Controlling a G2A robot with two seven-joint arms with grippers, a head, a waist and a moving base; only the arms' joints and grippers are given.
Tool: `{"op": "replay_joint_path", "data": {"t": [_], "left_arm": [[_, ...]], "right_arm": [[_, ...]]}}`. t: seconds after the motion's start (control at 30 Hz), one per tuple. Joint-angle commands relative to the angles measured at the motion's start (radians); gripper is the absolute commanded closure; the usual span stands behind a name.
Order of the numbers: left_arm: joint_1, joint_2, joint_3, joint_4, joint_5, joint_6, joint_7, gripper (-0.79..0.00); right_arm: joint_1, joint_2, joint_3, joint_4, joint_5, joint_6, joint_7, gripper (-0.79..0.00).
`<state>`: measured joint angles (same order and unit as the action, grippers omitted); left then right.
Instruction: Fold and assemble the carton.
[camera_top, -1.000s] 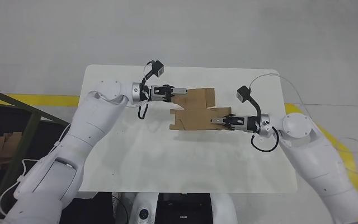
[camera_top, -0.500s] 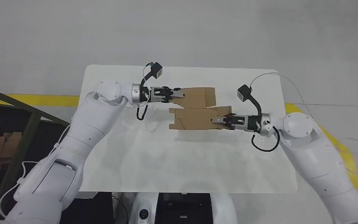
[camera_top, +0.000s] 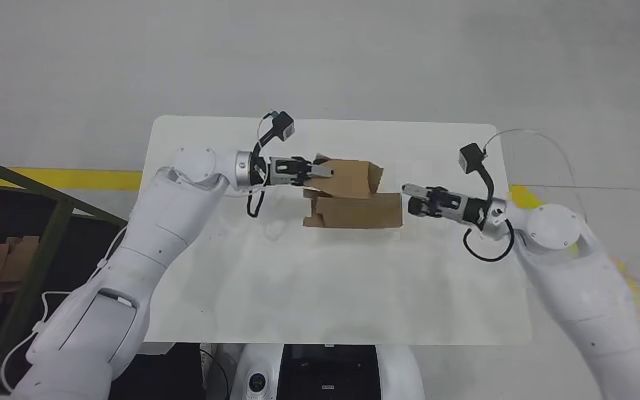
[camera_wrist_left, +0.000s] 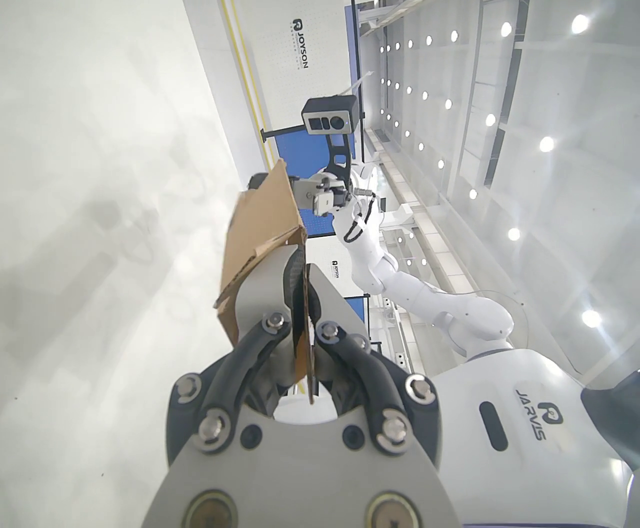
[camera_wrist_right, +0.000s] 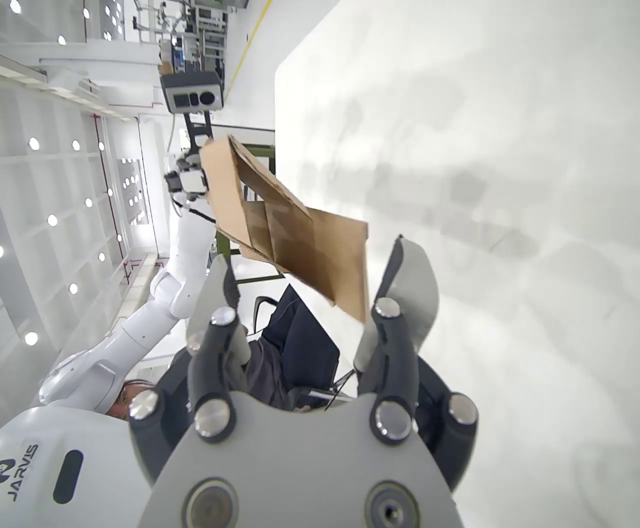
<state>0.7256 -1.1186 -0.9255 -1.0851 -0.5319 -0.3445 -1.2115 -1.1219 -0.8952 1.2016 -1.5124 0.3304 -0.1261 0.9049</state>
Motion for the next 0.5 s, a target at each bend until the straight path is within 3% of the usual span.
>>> {"op": "replay_joint_path", "data": {"t": [0.0, 0.17, 0.37, 0.47], "left_arm": [[0.004, 0.0, -0.003, -0.002, 0.004, -0.005, -0.003, 0.0], [0.016, -0.001, -0.004, -0.01, 0.006, -0.014, -0.013, 0.0], [0.023, -0.007, -0.001, -0.019, -0.012, -0.014, -0.034, 0.0], [0.024, -0.009, 0.002, -0.023, -0.008, -0.013, -0.037, 0.0]], "right_arm": [[-0.021, 0.006, 0.039, -0.023, 0.003, -0.028, 0.002, -0.785], [-0.039, 0.007, 0.06, -0.07, 0.088, -0.111, 0.096, -0.785], [0.056, -0.025, -0.057, -0.019, 0.142, -0.175, 0.152, -0.785], [0.112, -0.047, -0.119, 0.034, 0.18, -0.22, 0.168, -0.748]]}}
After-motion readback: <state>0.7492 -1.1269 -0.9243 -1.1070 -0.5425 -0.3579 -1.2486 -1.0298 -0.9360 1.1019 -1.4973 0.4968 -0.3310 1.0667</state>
